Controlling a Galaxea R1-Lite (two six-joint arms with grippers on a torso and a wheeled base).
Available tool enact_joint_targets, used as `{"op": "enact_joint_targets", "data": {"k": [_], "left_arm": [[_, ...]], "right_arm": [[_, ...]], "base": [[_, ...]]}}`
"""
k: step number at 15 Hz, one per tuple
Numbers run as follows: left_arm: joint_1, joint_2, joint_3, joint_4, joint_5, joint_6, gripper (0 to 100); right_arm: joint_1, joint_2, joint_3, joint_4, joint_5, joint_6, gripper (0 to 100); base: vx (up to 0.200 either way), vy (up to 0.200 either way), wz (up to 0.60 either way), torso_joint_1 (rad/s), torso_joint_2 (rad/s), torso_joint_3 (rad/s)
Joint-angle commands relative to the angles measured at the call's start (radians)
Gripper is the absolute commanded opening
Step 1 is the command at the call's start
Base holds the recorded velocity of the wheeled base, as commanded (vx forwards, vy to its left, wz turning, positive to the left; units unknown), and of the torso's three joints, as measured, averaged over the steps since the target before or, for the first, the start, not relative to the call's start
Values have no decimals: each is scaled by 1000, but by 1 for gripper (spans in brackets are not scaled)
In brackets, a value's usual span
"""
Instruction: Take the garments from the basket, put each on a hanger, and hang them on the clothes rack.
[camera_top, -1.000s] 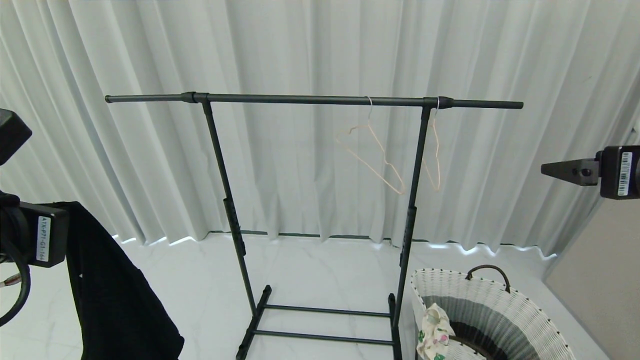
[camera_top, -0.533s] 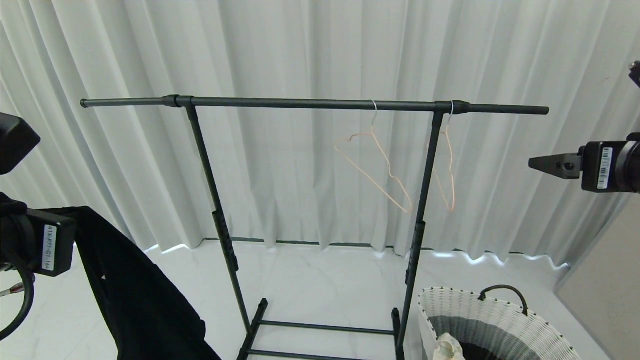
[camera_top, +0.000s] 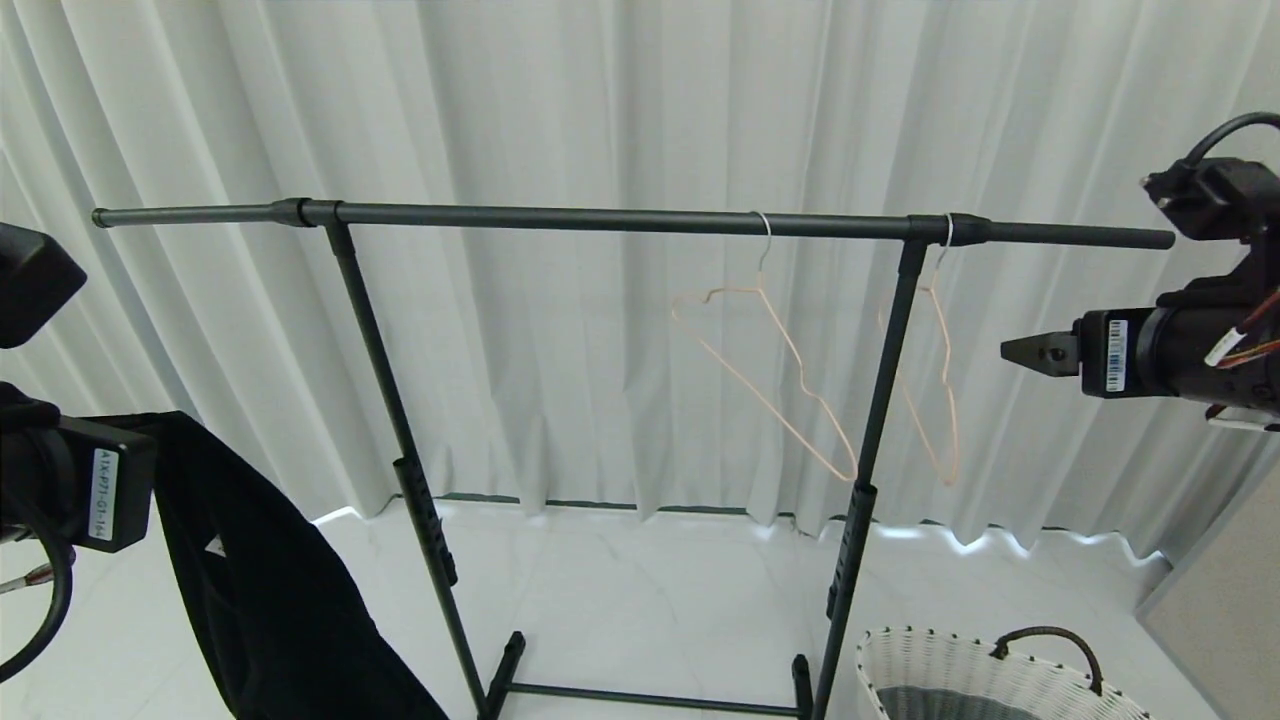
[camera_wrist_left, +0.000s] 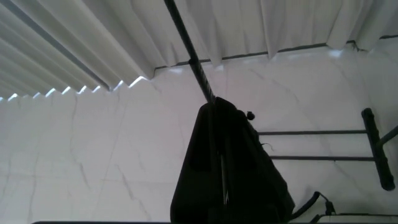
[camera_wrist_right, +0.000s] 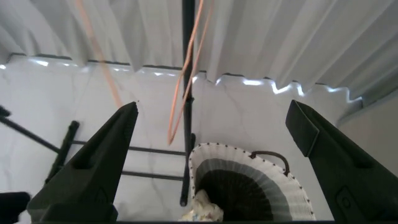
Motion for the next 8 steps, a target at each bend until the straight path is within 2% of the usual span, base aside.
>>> {"op": "enact_joint_targets", "data": {"k": [1,2,6,8], "left_arm": [[0,4,3,0,0,0,0],[0,4,4,0,0,-2,0],[0,7,6,0,0,-2,0],[0,6,6,0,0,-2,0]], "right_arm": [[-10,60,-2,-13,0,3,100],[-23,87,-1,-30,0,3,100],[-53,202,-11,-89,2,14,100],[-70,261,-25,-99,2,60,100]], "base": [[200,0,0,12,2,2],[200,0,0,2,-2,7],[0,0,0,0,0,0],[0,0,0,0,0,0]]}}
